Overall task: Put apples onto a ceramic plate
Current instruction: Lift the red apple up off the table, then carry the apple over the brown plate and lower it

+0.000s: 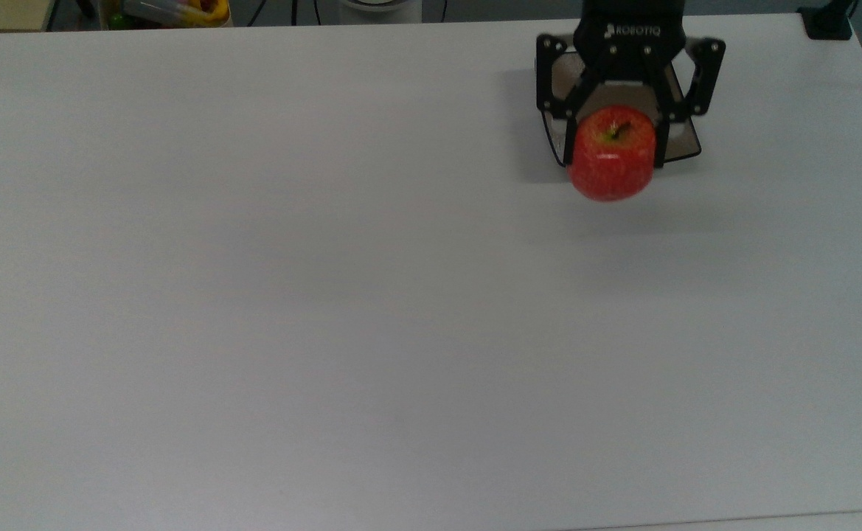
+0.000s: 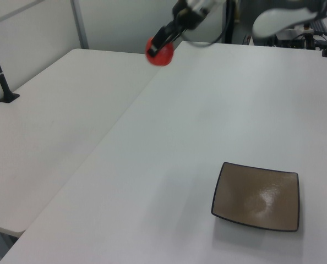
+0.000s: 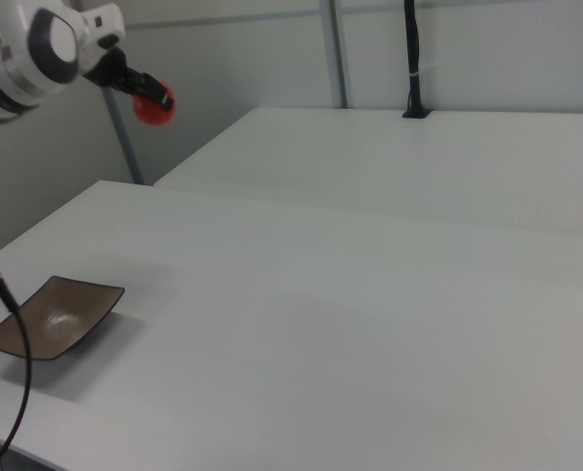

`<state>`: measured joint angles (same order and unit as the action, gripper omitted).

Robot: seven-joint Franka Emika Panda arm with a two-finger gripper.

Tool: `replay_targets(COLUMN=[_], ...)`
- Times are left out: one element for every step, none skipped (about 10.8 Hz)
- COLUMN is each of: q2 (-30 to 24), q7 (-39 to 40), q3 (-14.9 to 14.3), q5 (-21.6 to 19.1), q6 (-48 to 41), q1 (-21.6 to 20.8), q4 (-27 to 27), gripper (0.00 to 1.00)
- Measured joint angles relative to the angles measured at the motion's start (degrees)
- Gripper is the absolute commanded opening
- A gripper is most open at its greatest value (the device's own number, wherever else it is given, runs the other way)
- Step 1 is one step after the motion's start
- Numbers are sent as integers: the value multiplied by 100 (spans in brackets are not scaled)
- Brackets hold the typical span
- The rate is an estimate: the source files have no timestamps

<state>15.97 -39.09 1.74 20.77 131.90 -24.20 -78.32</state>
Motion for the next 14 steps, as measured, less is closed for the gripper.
replay_targets(q2=[-313,-608,-954,-1269,-1602,-1943,-2173,-2440,-2687,-2874,-2997,-3058,-3070,-3065], q7=[68,134,177,261,539,1017,1373,1778,2081,2290,2452,2625,2731,2745], q3=[8,17,27,37,43,47,49,49,50,52,58,110,251,439], q5=[-211,-351,-492,-654,-943,-1360,-1629,-1870,-2007,-2106,-2231,-2303,-2325,-2327], q6=[-366,-613,-907,-1250,-1668,-2040,-2269,-2501,-2609,-2615,-2615,-2613,-2586,-2417], q1=[-5,-10,-12,-14,-15,-16,-16,-15,-16,-17,-19,-23,-26,-30], q4=[-130,-315,-574,-805,-1057,-1359,-1601,-1940,-2345,-2752,-3140,-3465,-3731,-3976], gripper=[12,12,12,12,12,12,12,12,12,12,12,12,12,12])
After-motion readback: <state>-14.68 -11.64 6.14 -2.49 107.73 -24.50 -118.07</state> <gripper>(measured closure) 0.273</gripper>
